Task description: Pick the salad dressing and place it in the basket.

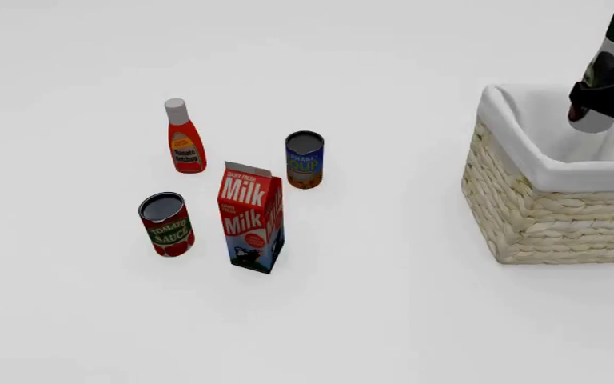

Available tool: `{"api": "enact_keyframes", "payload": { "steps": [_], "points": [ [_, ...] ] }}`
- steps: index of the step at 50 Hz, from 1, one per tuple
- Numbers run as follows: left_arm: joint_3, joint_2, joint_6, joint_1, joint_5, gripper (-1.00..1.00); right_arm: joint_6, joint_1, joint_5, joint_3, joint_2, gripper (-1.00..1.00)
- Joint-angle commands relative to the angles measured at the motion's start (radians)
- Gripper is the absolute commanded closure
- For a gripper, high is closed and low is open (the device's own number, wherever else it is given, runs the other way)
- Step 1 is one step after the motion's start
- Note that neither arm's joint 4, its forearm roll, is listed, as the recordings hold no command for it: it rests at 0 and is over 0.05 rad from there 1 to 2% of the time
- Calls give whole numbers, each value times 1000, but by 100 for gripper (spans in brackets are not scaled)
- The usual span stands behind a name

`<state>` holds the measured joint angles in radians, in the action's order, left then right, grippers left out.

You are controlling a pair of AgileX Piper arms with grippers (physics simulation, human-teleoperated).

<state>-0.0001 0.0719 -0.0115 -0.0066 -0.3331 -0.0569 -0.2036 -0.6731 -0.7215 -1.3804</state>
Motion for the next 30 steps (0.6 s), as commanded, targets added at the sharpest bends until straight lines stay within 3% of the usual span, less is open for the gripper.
{"api": "enact_keyframes", "payload": {
  "steps": [1,30],
  "points": [
    [0,5,2,1,-5,-100,27,-2,-19,1,-32,100],
    [0,37,9,-4,-41,-100,36,-24,-20,-8,-92,100]
  ]
}}
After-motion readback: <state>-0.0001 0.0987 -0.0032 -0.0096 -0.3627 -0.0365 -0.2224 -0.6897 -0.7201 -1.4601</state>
